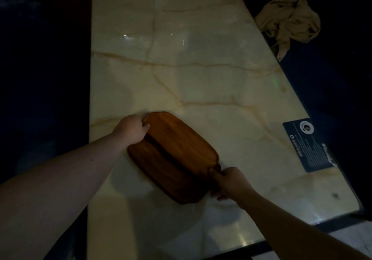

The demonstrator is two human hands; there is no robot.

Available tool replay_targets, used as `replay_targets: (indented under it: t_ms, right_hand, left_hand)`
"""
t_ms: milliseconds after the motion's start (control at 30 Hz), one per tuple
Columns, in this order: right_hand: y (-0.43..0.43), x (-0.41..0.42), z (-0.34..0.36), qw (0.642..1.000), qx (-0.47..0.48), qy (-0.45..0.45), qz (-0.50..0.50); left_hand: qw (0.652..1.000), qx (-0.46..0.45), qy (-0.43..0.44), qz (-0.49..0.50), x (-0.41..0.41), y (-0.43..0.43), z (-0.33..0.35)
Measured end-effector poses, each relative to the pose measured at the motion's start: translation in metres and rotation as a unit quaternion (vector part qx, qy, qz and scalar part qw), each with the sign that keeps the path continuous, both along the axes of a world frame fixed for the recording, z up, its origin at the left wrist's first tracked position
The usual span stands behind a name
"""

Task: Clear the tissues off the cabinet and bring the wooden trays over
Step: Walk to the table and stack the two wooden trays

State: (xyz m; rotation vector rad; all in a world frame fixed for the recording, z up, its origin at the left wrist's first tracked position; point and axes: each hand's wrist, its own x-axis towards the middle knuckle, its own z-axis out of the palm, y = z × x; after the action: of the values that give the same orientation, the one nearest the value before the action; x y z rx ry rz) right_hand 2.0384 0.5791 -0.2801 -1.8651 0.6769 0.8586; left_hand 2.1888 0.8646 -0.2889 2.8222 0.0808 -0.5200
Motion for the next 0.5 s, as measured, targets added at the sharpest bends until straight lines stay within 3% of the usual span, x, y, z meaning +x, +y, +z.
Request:
replay_targets:
  t_ms: [167, 367, 500]
  right_hand:
    - [0.002, 0.006, 0.005, 0.999, 0.024, -0.024, -0.028]
    - [-0.001, 0.030, 0.015, 0.990, 0.025, -0.133, -0.047]
    - [-0.014, 0.055, 0.028, 0.976, -0.003, -0.215, -0.021]
  left_hand:
    - [0.997, -0.056, -0.038, 0.027, -0.010, 0.004, 0.017]
    - [0.984, -0.107, -0.059, 0.130, -0.028, 0.014, 0.063]
    - [0.955, -0.174, -0.080, 0.227, -0.059, 0.009, 0.094]
